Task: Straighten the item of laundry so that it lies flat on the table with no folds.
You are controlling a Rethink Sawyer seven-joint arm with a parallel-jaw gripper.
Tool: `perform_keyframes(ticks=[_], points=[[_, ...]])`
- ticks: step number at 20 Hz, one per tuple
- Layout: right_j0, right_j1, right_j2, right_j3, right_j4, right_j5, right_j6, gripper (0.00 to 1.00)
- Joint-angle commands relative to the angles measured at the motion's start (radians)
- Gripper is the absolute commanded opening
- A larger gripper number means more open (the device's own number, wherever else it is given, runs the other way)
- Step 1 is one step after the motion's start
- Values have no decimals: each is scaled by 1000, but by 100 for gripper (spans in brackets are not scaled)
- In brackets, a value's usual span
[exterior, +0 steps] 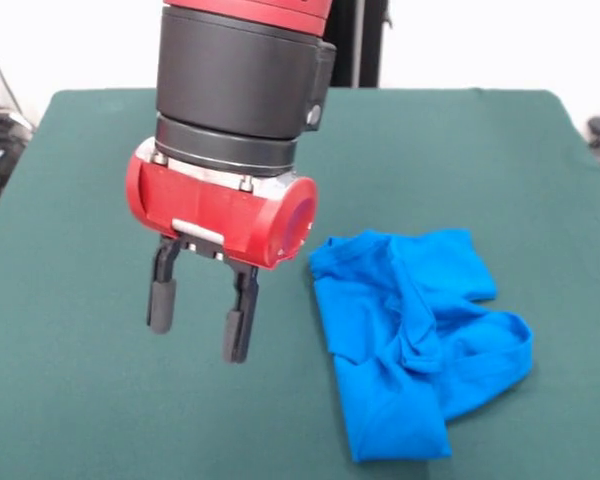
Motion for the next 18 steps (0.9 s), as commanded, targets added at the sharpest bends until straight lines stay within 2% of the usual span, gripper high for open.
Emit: perform_keyframes(ticks=[1,18], points=[[14,21,142,130,-30,6,-280,100],[85,37,99,164,-55,-75,-128,100]])
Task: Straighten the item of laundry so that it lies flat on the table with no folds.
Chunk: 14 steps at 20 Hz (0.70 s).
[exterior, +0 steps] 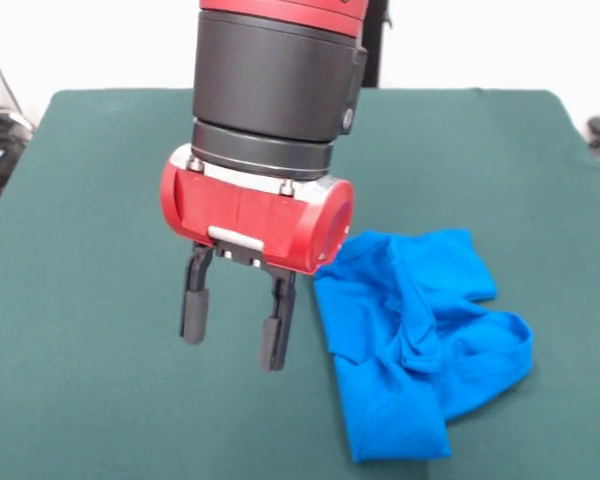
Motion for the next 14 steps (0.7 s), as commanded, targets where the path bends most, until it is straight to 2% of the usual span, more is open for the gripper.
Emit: perform_keyframes(ticks=[1,6,14], points=[[77,39,74,165,-47,-53,-115,100],[105,37,49,182,-52,-67,-72,100],[122,7,39,278,-46,-96,-39,100]])
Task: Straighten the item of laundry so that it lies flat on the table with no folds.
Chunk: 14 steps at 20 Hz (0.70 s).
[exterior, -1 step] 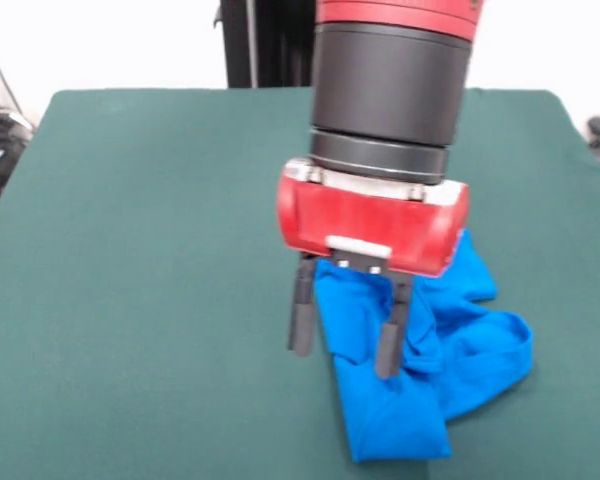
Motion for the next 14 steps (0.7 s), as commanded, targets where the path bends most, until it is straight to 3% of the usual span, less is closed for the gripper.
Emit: perform_keyframes(ticks=[1,14], points=[[47,7,33,251,-25,-39,-33,100],[-35,-9,101,347,-28,-107,-103,100]])
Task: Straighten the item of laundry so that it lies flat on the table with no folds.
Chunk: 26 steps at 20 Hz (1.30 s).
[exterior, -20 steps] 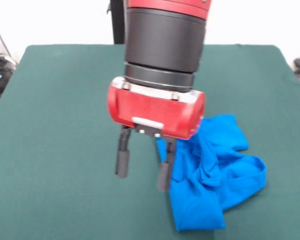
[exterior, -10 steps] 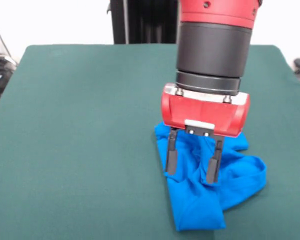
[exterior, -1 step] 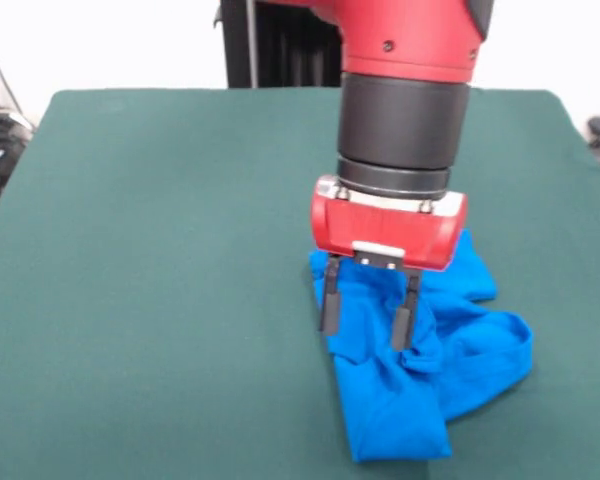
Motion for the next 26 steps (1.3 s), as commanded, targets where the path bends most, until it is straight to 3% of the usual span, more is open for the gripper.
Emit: perform_keyframes(ticks=[1,26], points=[[-10,-5,101,180,-20,-36,-101,100],[93,39,44,134,-6,-73,29,100]])
